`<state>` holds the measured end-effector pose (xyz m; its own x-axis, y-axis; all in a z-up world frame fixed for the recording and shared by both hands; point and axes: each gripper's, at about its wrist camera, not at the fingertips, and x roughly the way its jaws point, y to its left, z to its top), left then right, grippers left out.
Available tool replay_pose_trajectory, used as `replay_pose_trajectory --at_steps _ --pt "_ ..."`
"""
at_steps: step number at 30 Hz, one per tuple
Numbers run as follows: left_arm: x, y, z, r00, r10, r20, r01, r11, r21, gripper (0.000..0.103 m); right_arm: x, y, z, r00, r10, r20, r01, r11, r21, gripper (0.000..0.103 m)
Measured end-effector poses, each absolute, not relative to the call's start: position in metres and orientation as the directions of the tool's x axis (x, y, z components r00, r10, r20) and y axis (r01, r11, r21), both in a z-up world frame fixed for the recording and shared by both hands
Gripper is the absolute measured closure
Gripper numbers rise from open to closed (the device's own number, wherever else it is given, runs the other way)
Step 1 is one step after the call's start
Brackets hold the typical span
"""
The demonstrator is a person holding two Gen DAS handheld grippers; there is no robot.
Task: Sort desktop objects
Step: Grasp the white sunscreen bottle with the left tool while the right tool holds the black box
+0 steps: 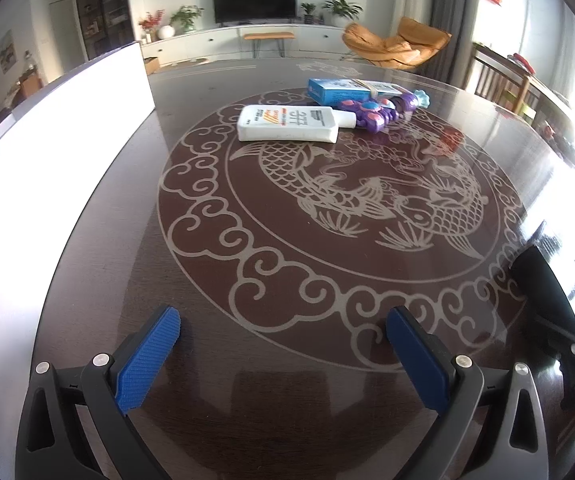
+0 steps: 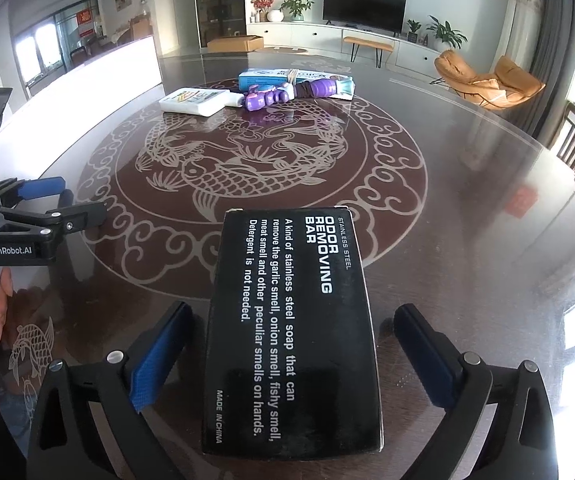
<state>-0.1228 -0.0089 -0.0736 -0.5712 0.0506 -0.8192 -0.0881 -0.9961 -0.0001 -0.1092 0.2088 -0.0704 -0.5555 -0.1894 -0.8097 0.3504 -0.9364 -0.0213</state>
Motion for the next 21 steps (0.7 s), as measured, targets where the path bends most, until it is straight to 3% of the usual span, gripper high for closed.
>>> replay_pose_trajectory --at_steps 4,6,21 --pt "-0.143 -0.010 -0.073 -0.513 0.176 -0.840 -0.353 -0.935 0.020 0.000 -0.109 0.209 -0.070 -0.554 -0.193 -0.810 0.354 -0.935 -0.019 0.002" --pt "-0.161 -0.010 -0.070 -0.506 0.148 -0.850 -0.411 -0.907 0.087 0.000 -0.109 0.209 -0.070 -0.552 -0.197 -0.810 0.357 -0.934 -0.016 0.002" --pt "-0.283 0.032 -0.062 -0.512 0.191 -0.838 -0.682 -0.683 0.261 0.000 -0.110 0.210 -0.070 -0.545 -0.227 -0.807 0.369 -0.929 0.012 0.002"
